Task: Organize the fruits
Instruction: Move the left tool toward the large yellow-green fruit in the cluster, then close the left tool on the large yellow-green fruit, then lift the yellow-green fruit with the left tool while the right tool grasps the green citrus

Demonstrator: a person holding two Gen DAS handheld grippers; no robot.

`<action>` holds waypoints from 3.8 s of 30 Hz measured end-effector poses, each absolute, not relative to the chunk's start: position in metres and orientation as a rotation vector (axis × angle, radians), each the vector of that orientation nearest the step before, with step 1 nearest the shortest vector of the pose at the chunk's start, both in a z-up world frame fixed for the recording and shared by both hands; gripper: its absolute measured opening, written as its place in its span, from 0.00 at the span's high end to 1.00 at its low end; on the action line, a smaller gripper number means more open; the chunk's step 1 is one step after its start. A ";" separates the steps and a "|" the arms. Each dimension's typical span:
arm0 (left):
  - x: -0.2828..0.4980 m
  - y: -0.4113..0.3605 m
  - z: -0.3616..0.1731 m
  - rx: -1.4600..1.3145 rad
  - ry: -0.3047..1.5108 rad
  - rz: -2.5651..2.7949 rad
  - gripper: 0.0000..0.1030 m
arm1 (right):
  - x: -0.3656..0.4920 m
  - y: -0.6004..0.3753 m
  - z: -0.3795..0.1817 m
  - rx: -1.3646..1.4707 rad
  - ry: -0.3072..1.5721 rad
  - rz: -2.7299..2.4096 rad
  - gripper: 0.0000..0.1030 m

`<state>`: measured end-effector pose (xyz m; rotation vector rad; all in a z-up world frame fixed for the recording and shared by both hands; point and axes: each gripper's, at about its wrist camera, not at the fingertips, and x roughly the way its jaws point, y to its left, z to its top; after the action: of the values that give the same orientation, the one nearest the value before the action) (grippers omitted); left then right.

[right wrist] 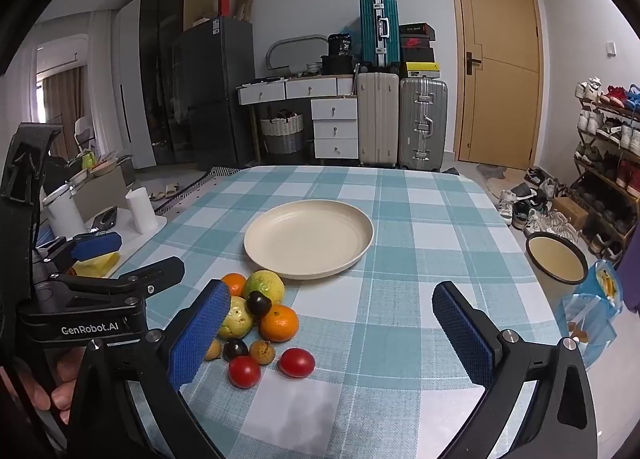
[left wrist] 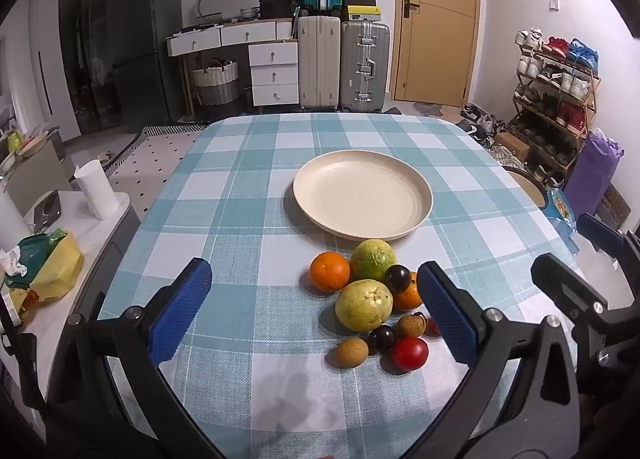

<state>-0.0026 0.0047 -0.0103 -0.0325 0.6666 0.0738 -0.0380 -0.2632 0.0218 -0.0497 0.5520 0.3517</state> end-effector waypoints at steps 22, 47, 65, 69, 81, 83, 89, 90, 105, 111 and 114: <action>0.008 0.007 -0.029 -0.066 0.724 0.027 0.01 | -0.032 -0.264 0.010 -0.034 0.561 0.350 0.00; 0.045 0.000 -0.081 -0.104 0.866 -0.069 0.01 | -0.018 -0.271 -0.002 -0.006 0.623 0.334 0.00; 0.077 0.005 -0.108 -0.157 0.962 -0.289 0.52 | 0.002 -0.273 -0.023 -0.009 0.652 0.357 0.00; 0.079 0.010 -0.110 -0.191 0.949 -0.323 0.53 | 0.006 -0.271 -0.027 0.005 0.655 0.367 0.00; 0.074 0.031 -0.105 -0.275 0.949 -0.383 0.53 | 0.022 -0.269 -0.033 0.037 0.686 0.403 0.00; 0.073 0.036 -0.103 -0.289 0.949 -0.387 0.53 | 0.025 -0.267 -0.035 0.040 0.690 0.411 0.00; 0.068 0.051 -0.095 -0.288 0.934 -0.391 0.53 | 0.040 -0.259 -0.039 0.102 0.731 0.469 0.00; 0.067 0.053 -0.094 -0.291 0.933 -0.396 0.53 | 0.043 -0.257 -0.040 0.100 0.736 0.470 0.00; 0.071 0.094 -0.087 -0.357 0.920 -0.388 0.53 | 0.073 -0.214 -0.050 0.160 0.847 0.626 0.00; 0.078 0.111 -0.085 -0.384 0.917 -0.365 0.53 | 0.084 -0.203 -0.058 0.167 0.903 0.650 0.00; 0.081 0.115 -0.084 -0.385 0.919 -0.357 0.53 | 0.092 -0.201 -0.065 0.180 0.940 0.654 0.00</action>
<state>0.0807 0.1149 -0.0845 -0.3847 0.9187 -0.3566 0.0918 -0.2005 -0.0651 0.1804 0.9396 0.6542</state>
